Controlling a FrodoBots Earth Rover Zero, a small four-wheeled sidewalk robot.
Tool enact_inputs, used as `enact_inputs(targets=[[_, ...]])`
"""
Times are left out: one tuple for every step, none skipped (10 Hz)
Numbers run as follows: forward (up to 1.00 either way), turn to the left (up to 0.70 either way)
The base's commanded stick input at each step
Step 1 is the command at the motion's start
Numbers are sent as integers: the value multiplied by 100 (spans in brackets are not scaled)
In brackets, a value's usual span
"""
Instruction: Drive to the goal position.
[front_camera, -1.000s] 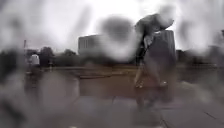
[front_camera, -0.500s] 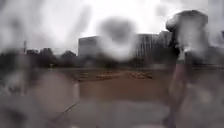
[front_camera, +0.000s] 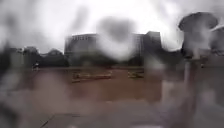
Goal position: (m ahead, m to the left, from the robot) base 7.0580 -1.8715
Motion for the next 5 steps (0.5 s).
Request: enact_inputs(targets=[[100,-39],[100,-38],[100,-38],[100,-37],[100,-37]])
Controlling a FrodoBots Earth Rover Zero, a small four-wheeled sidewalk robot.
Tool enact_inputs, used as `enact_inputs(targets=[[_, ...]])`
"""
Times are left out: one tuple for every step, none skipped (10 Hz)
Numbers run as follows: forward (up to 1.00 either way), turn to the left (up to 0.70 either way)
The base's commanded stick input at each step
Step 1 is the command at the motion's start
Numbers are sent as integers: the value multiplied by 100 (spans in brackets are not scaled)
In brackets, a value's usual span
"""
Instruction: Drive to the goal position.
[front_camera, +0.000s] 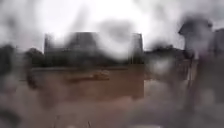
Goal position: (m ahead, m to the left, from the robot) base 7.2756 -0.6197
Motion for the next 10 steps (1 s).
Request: enact_inputs(targets=[[100,-36],[100,-33],[100,-21],[100,-3],[100,0],[100,0],[100,0],[100,0],[100,0],[100,0]])
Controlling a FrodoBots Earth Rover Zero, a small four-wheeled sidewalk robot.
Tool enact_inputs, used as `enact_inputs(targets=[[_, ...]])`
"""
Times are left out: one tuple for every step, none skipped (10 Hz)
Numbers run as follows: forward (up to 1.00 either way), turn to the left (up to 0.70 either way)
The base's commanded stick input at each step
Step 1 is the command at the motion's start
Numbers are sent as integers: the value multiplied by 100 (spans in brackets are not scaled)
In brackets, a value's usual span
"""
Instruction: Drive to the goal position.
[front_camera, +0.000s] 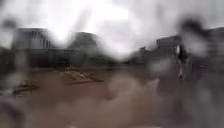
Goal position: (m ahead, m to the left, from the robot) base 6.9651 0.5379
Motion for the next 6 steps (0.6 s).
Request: enact_inputs(targets=[[100,0],[100,0],[100,0],[100,0],[100,0],[100,-21]])
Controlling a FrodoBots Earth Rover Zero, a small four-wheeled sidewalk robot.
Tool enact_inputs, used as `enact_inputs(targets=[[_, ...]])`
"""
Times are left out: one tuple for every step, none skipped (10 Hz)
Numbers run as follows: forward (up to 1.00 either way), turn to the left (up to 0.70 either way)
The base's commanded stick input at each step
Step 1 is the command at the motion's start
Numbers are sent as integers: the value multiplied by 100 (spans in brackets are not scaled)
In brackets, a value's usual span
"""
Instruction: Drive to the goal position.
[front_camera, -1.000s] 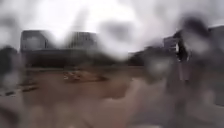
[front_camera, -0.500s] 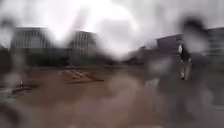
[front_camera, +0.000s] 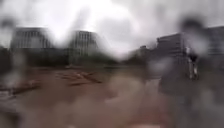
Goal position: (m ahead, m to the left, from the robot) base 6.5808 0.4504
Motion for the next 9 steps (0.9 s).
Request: enact_inputs(targets=[[100,-36],[100,-31],[100,-11],[100,0],[100,0],[100,0],[100,0],[100,0],[100,0]])
